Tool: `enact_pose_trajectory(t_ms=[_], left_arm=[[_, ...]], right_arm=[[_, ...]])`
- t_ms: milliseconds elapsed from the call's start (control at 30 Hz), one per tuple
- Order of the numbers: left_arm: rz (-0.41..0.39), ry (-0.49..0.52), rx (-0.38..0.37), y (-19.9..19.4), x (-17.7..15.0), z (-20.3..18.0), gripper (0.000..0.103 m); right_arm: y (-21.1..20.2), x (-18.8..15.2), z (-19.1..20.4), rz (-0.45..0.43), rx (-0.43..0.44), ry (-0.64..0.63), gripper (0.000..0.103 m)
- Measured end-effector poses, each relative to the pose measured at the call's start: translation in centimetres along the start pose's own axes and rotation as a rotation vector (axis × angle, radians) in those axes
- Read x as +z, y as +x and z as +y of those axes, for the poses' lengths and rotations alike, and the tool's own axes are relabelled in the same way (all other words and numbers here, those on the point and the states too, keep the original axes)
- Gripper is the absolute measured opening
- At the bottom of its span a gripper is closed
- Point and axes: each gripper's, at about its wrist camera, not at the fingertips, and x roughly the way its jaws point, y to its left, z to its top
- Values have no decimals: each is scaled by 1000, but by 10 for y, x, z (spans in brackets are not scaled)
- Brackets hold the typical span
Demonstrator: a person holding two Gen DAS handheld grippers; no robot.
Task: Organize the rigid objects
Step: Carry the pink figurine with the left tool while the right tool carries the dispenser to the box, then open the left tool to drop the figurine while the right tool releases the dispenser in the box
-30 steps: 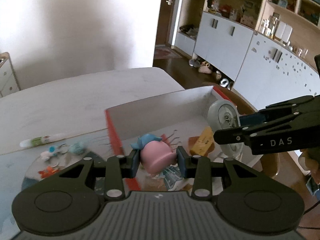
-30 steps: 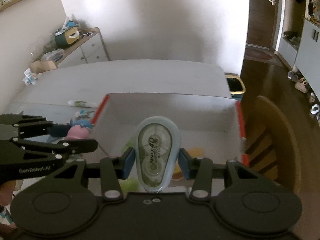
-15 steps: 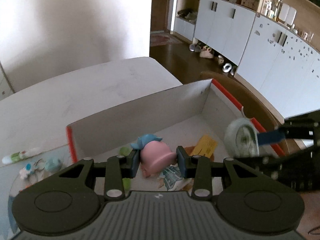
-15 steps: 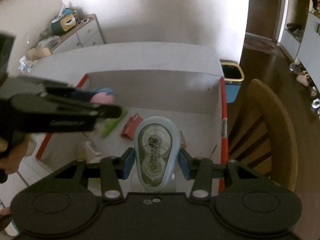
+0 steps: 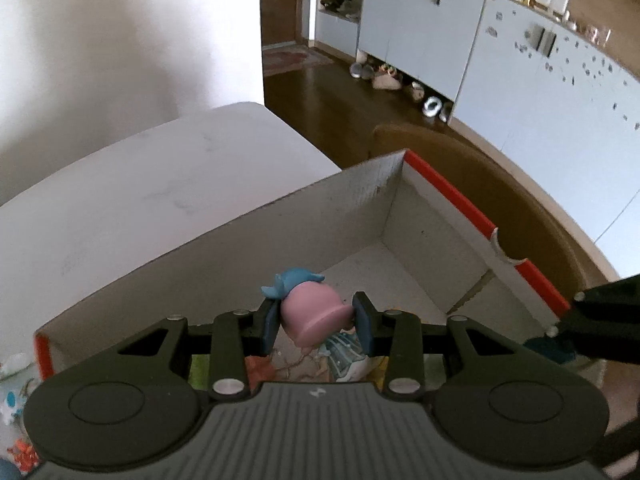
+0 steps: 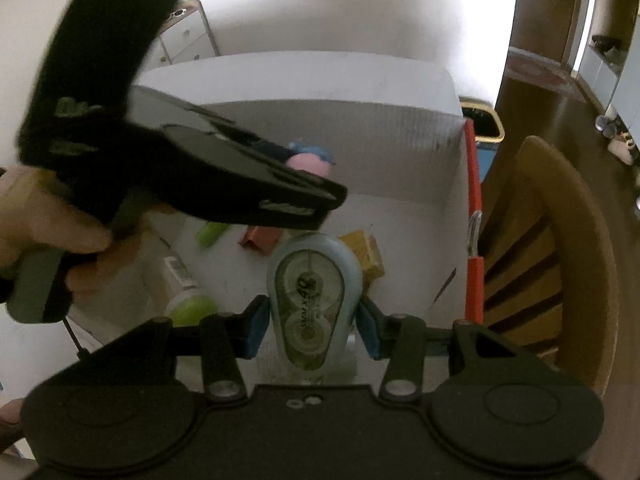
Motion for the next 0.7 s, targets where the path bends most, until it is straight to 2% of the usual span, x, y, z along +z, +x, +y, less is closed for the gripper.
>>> enact_pose_trajectory(t_ms=[467, 700], left_arm=[[106, 26, 48, 36, 1, 0, 38], [164, 19, 48, 43, -5, 1, 38]], right_arm=[[9, -2, 0, 41, 11, -22, 46], [15, 2, -1, 44, 5, -24, 47]])
